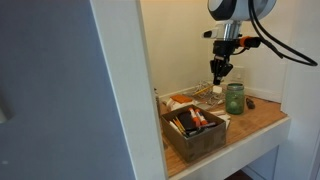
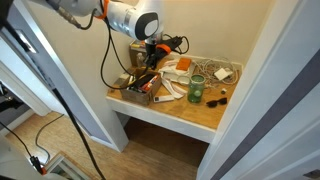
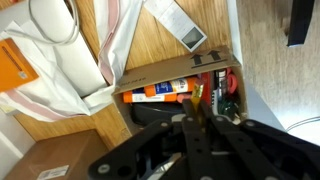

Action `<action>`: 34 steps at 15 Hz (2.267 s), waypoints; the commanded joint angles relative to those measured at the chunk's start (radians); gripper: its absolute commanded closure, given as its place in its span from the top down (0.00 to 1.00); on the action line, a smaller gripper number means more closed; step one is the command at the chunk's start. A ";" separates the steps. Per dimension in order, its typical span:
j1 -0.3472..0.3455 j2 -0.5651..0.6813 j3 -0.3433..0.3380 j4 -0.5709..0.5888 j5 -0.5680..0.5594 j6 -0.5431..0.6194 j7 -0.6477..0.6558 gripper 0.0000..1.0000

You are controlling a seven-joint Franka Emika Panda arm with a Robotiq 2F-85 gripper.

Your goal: Take a pencil out of the box and put it on the shelf

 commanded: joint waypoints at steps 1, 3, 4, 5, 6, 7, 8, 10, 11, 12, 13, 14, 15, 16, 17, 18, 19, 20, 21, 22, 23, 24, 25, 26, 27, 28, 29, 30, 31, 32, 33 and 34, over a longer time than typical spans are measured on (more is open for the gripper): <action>-0.007 0.004 -0.022 0.011 0.053 0.037 0.129 0.02; -0.005 0.000 -0.029 0.000 0.064 0.085 0.213 0.02; -0.008 -0.009 -0.019 -0.016 0.101 0.112 0.213 0.02; -0.009 0.001 -0.025 0.002 0.046 0.069 0.180 0.08; -0.009 0.001 -0.023 0.001 0.062 0.083 0.192 0.08; -0.009 0.001 -0.022 -0.001 0.068 0.089 0.200 0.08; -0.009 0.001 -0.021 -0.002 0.072 0.092 0.206 0.08; -0.009 0.001 -0.021 -0.003 0.073 0.092 0.209 0.08; -0.009 0.001 -0.021 -0.003 0.074 0.092 0.210 0.02; 0.001 0.016 -0.027 0.007 0.051 0.126 0.262 0.02; 0.008 0.034 -0.035 0.019 0.033 0.167 0.328 0.02; 0.009 0.044 -0.039 0.023 0.012 0.180 0.363 0.02; 0.012 0.057 -0.049 0.020 -0.027 0.214 0.416 0.02; 0.012 0.071 -0.058 0.016 -0.067 0.227 0.463 0.02; 0.011 0.085 -0.068 0.012 -0.107 0.247 0.517 0.02; 0.007 0.101 -0.078 0.009 -0.138 0.258 0.568 0.02; 0.002 0.112 -0.084 0.003 -0.157 0.277 0.613 0.02; 0.000 0.122 -0.092 -0.007 -0.175 0.298 0.664 0.02; 0.000 0.130 -0.101 -0.016 -0.194 0.322 0.719 0.02; 0.000 0.134 -0.108 -0.029 -0.210 0.347 0.766 0.02; -0.003 0.130 -0.109 -0.052 -0.215 0.372 0.802 0.02; -0.006 0.126 -0.107 -0.073 -0.220 0.405 0.832 0.02; -0.015 0.115 -0.097 -0.093 -0.208 0.425 0.842 0.02; -0.019 0.105 -0.092 -0.109 -0.209 0.439 0.855 0.02; -0.033 0.142 -0.078 -0.058 -0.205 0.401 0.818 0.08; -0.033 0.139 -0.077 -0.069 -0.205 0.413 0.832 0.08; -0.033 0.136 -0.077 -0.075 -0.205 0.419 0.838 0.08; -0.033 0.134 -0.076 -0.078 -0.205 0.422 0.842 0.08; -0.033 0.132 -0.077 -0.079 -0.205 0.422 0.844 0.08; -0.033 0.130 -0.077 -0.081 -0.205 0.422 0.844 0.02; -0.026 0.147 -0.088 -0.082 -0.228 0.438 0.857 0.02; -0.038 0.153 -0.075 -0.091 -0.211 0.452 0.834 0.02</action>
